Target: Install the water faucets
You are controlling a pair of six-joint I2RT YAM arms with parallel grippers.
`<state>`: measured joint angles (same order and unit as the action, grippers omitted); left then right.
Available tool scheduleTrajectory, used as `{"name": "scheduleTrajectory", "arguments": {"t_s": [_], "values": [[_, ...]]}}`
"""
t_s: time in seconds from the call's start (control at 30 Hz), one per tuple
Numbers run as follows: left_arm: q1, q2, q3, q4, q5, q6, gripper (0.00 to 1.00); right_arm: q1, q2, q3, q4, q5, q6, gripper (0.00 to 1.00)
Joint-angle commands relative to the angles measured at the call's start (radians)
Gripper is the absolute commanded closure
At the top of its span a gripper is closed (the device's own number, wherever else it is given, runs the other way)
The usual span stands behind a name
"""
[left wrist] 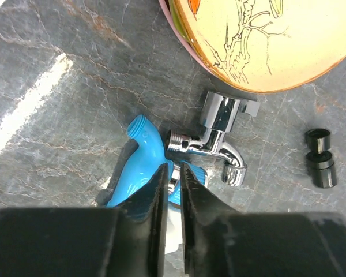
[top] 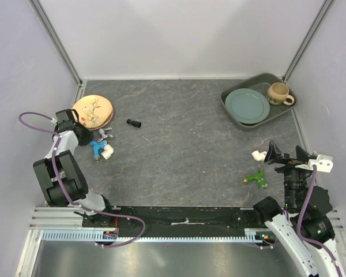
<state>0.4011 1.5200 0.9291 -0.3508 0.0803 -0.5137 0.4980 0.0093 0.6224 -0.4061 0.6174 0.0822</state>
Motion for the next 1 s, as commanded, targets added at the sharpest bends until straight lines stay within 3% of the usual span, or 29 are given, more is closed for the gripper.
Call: {"name": "scheduleTrajectory", "arguments": {"t_s": [0.0, 0.03, 0.13, 0.37, 0.73, 0.97], "values": [[-0.004, -0.011, 0.000, -0.001, -0.062, 0.018, 0.69, 0.007, -0.005, 0.022, 0.004, -0.002, 0.004, 0.02], [-0.004, -0.003, 0.004, 0.001, -0.073, 0.014, 0.52, 0.007, -0.003, 0.022, 0.004, -0.004, 0.002, 0.02], [-0.005, 0.058, 0.025, 0.000, -0.105, 0.014, 0.37, 0.007, -0.005, 0.022, 0.004, -0.004, 0.002, 0.02], [-0.004, 0.147, 0.063, -0.011, -0.140, 0.032, 0.37, 0.013, -0.003, 0.022, 0.004, -0.013, 0.002, 0.02], [-0.011, 0.243, 0.106, -0.050, -0.151, 0.076, 0.46, 0.022, -0.003, 0.028, 0.000, -0.015, 0.005, 0.02], [-0.090, 0.238, 0.123, -0.089, -0.212, 0.103, 0.47, 0.025, -0.005, 0.033, -0.008, -0.012, 0.005, 0.02]]}}
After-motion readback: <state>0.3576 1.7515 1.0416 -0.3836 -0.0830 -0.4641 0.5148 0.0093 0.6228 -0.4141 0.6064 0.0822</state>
